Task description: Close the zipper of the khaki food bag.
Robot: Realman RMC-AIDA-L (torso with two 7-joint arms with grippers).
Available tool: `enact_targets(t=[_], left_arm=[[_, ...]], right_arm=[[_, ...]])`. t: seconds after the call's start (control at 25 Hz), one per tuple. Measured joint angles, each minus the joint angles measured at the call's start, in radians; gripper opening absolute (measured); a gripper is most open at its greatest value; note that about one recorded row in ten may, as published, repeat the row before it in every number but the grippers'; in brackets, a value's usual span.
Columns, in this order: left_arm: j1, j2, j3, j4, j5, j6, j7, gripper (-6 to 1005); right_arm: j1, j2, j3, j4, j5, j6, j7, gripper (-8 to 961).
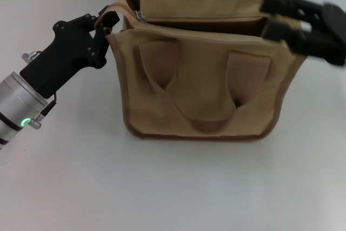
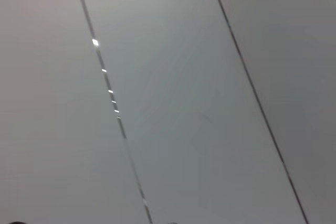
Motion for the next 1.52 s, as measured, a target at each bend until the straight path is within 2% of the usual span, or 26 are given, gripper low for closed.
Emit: enact_targets(t=[0.12, 0.24, 0.48, 1.24, 1.52], left_arm=[[-0.002, -0.001, -0.002, -0.007, 0.000, 0.017, 0.001, 24], [-0.003, -0.001, -0.007, -0.008, -0.002, 0.021, 0.001, 25], [0.000, -0.001, -0.012, -0.009, -0.002, 0.022, 0.001, 26], [-0.004, 0.002, -0.032, -0.016, -0.013, 0.026, -0.011, 30], [-0.013, 0.001, -0.032, -0.017, -0.014, 0.049, -0.012, 32]], right_arm=[[0.046, 0.002, -0.039, -0.076, -0.053, 0.100, 0.098, 733], [0.104, 0.003, -0.114, -0.092, -0.105, 0.220, 0.127, 733], [0.113, 0.007, -0.182, -0.079, -0.106, 0.307, 0.081, 733], [0.107, 0.007, -0.173, -0.057, -0.086, 0.324, 0.029, 733], [0.127, 0.008, -0.182, -0.021, -0.062, 0.370, 0.029, 733]])
